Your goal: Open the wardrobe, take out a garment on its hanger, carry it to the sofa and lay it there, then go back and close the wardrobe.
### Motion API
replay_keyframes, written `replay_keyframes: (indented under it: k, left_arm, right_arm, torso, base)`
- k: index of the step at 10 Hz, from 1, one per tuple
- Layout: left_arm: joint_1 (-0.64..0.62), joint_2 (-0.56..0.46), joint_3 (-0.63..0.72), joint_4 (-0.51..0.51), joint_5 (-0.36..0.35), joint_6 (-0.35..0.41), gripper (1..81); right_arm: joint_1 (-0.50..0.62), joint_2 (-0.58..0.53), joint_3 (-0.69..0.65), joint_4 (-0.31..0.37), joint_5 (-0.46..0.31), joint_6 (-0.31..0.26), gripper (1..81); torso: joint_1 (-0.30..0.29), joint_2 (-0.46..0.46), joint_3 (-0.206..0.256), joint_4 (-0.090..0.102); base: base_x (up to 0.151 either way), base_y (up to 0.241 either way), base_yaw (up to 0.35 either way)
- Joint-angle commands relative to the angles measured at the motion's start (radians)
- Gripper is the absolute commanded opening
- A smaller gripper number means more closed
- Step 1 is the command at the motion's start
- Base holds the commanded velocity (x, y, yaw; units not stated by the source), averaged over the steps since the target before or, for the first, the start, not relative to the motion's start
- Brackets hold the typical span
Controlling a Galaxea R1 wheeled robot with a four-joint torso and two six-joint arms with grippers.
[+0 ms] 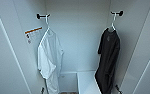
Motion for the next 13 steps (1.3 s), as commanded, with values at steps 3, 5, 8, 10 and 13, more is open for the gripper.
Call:
replay_keyframes:
  k: [3, 5, 8, 10, 13]
  left_arm:
    - [-0.019, 0.018, 0.007, -0.036, 0.067, -0.062, 81.1]
    - [-0.018, 0.015, 0.007, -0.051, 0.124, -0.079, 81.1]
    - [-0.025, 0.006, 0.007, -0.166, 0.119, -0.023, 81.1]
    - [-0.031, 0.001, 0.008, -0.395, 0.107, 0.256, 81.1]
    - [-0.034, 0.006, 0.010, -0.497, 0.090, 0.368, 81.1]
  right_arm:
    - [0.049, 0.001, 0.001, 0.008, -0.059, -0.002, 81.1]
    - [0.049, 0.001, 0.001, 0.008, -0.060, -0.005, 81.1]
    - [0.047, 0.001, 0.001, 0.008, -0.060, -0.005, 81.1]
    - [0.049, 0.000, 0.001, 0.006, -0.060, -0.005, 81.1]
    - [0.041, 0.000, 0.001, 0.008, -0.060, -0.005, 81.1]
  torso:
    - [0.000, 0.000, 0.000, 0.000]
    - [0.000, 0.000, 0.000, 0.000]
    - [0.000, 0.000, 0.000, 0.000]
    - [0.000, 0.000, 0.000, 0.000]
    - [0.000, 0.000, 0.000, 0.000]
  base:
    - [0.000, 0.000, 0.000]
    - [0.000, 0.000, 0.000]
    - [0.000, 0.000, 0.000]
    - [0.000, 0.000, 0.000]
    - [0.000, 0.000, 0.000]
